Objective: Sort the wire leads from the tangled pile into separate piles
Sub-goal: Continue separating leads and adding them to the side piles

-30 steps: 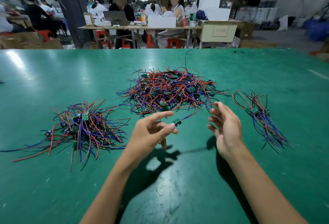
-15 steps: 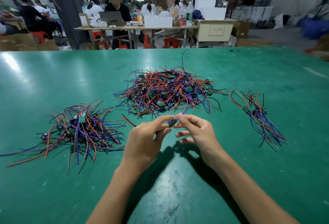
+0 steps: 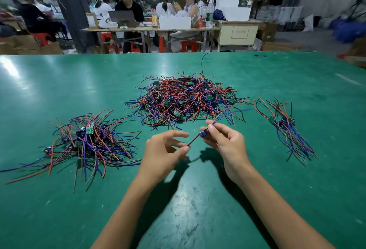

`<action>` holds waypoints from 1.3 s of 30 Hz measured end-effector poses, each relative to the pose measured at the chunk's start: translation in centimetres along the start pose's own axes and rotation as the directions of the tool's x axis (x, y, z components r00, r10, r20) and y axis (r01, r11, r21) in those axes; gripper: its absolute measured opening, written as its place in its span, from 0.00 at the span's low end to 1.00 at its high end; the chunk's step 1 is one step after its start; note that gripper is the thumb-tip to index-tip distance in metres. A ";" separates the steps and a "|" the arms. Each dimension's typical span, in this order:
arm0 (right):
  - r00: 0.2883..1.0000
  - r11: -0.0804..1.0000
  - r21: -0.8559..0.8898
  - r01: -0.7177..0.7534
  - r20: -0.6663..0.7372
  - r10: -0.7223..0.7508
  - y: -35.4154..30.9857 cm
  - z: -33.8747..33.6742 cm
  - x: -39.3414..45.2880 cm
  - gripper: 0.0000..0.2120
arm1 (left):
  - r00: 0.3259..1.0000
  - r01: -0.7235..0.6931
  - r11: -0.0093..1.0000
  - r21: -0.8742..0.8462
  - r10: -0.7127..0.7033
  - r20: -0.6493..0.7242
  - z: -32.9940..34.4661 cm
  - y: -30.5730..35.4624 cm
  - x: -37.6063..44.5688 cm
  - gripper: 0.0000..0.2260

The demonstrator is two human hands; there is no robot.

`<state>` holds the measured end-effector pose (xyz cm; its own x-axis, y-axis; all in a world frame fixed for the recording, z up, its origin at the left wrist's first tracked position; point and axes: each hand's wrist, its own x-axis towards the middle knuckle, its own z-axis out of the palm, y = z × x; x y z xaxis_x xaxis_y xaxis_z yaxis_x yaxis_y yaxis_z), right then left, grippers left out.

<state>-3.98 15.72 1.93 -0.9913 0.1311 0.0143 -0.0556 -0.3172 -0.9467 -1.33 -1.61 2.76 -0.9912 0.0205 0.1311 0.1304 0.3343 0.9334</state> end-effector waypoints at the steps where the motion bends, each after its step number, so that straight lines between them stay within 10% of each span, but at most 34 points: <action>1: 0.999 0.999 -0.047 0.007 0.033 -0.005 -0.2 -0.3 0.1 0.06 | 0.989 0.103 0.989 -0.105 -0.091 0.114 -0.2 0.2 0.0 0.12; 5: 0.969 0.957 -0.281 0.068 0.248 0.004 -0.8 -1.2 0.3 0.08 | 0.871 0.388 0.874 -0.291 -0.245 0.426 -0.9 0.5 0.0 0.16; 14: 0.952 0.861 -0.462 0.212 0.297 -0.074 0.5 -0.4 -0.3 0.06 | 0.967 0.216 0.916 -0.338 -0.154 0.201 1.2 -0.1 -0.3 0.12; 26: 0.947 0.984 -0.160 -0.073 0.300 0.119 -0.2 -0.2 -0.8 0.09 | 0.950 0.256 0.822 -0.508 -0.116 0.292 1.0 0.4 -0.1 0.10; 39: 0.972 0.925 -0.365 0.107 0.234 -0.020 2.0 1.2 -1.4 0.11 | 0.989 0.134 0.907 -0.400 -0.098 0.109 1.8 0.2 -0.5 0.08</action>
<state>-2.82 13.74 0.37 -0.9904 -0.0864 0.1078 -0.1134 0.0635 -0.9915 -0.88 0.12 2.33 -0.9960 0.0897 0.0018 -0.0046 -0.0712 0.9975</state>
